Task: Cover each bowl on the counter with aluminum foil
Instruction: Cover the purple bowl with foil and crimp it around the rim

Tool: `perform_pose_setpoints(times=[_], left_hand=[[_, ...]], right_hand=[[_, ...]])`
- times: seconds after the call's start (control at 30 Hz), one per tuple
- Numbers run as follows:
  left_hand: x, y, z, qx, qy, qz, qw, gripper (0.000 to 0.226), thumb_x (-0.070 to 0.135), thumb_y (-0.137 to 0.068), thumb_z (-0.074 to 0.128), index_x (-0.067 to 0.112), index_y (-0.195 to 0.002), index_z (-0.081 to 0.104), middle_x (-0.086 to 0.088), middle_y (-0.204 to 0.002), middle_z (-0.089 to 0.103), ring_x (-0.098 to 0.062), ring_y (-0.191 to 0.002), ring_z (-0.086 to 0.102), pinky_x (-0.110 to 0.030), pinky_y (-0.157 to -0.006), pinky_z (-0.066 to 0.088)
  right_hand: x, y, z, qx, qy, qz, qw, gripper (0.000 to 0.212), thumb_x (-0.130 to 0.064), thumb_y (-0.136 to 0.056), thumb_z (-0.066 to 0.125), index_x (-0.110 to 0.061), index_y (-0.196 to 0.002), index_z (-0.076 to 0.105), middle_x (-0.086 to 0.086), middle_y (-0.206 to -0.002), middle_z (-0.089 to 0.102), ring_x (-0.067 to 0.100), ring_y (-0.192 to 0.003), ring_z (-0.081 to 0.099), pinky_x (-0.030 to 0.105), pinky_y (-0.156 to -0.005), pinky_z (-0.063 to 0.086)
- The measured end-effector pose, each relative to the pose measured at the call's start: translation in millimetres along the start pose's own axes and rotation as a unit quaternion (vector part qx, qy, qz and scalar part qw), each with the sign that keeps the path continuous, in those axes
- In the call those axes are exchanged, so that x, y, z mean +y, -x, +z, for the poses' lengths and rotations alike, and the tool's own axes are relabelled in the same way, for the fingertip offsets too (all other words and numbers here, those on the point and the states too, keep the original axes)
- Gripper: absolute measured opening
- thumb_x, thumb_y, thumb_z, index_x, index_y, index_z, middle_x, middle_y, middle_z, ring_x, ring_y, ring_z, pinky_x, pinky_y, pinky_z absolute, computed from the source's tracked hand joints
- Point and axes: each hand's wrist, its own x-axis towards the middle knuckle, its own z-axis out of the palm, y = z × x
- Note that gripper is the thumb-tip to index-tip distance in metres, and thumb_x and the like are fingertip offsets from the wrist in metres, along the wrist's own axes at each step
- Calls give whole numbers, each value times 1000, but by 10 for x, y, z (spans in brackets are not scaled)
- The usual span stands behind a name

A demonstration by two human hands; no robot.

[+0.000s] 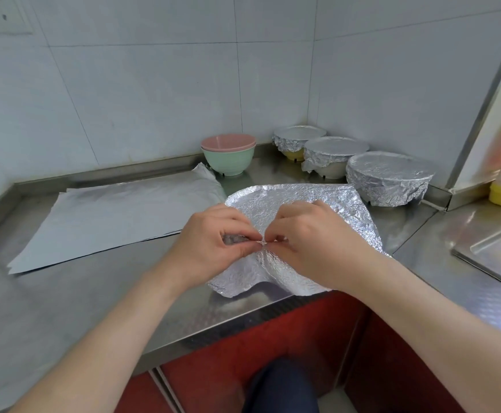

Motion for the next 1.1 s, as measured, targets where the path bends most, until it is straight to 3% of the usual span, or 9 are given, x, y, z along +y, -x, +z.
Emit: perform_pose_setpoints(times=[0.1, 0.3, 0.4, 0.5, 0.6, 0.7, 0.8, 0.9, 1.1], left_hand=[[-22, 9, 50, 13, -32, 23, 999, 11, 29, -74, 76, 20, -81, 77, 13, -79, 66, -4, -78, 56, -19, -72, 45], [-30, -3, 97, 22, -64, 34, 997, 4, 12, -72, 74, 13, -77, 74, 12, -78, 64, -3, -76, 55, -17, -73, 44], [-56, -18, 53, 6, -56, 30, 998, 6, 11, -72, 74, 13, -78, 75, 15, -79, 64, 0, -77, 56, -12, -75, 42], [-63, -38, -16, -16, -39, 10, 999, 9, 9, -72, 79, 14, -79, 76, 12, -80, 67, -1, -79, 58, -13, -76, 44], [-55, -72, -139, -33, -20, -36, 999, 11, 9, -71, 83, 16, -78, 77, 11, -82, 69, -6, -83, 63, -19, -79, 48], [-41, -92, -246, -54, 1, -76, 996, 10, 11, -76, 80, 19, -82, 79, 13, -87, 71, -6, -89, 64, -19, -86, 47], [7, -125, -209, -34, 16, -82, 996, 4, 19, -78, 79, 23, -80, 79, 15, -83, 70, -6, -88, 64, -20, -82, 47], [55, -139, -91, -47, 24, -71, 996, 4, 25, -73, 82, 25, -74, 79, 14, -77, 69, -9, -81, 61, -21, -73, 46], [25, -89, -60, -46, 5, -10, 999, 13, 27, -74, 79, 22, -85, 79, 11, -78, 68, -6, -77, 57, -12, -69, 40]], right_hand=[[-36, 54, 132, 59, 107, -23, 992, 5, -17, -81, 68, -16, -76, 65, 1, -74, 57, 25, -71, 54, 34, -64, 37], [-257, 118, 277, 136, 139, 4, 981, 31, -2, -83, 31, -7, -75, 61, 10, -71, 56, 29, -66, 51, 37, -67, 36], [-275, 101, 321, 131, 131, 32, 982, 26, -3, -82, 37, -9, -76, 62, 9, -73, 57, 29, -67, 52, 37, -66, 38], [-234, 79, 271, 110, 65, 70, 989, 5, -18, -84, 62, -15, -84, 67, 1, -77, 60, 26, -73, 57, 36, -69, 41], [-131, 65, 113, 55, -31, 106, 992, 21, -32, -92, 56, -19, -99, 71, -2, -86, 63, 22, -82, 60, 35, -73, 44], [35, 43, -10, 2, -144, 127, 981, 21, -26, -95, 57, -13, -90, 73, 2, -83, 63, 19, -79, 56, 38, -75, 45], [80, 15, -47, 1, -191, 129, 973, 15, -24, -91, 64, -16, -90, 76, -1, -83, 65, 13, -76, 58, 29, -73, 45], [56, -3, -39, -9, -181, 103, 978, 11, -28, -88, 69, -22, -88, 78, -4, -82, 65, 11, -75, 57, 25, -70, 42], [63, 1, 8, -16, -112, 31, 993, 12, -29, -88, 68, -21, -93, 76, -1, -85, 66, 19, -84, 58, 37, -76, 48]])
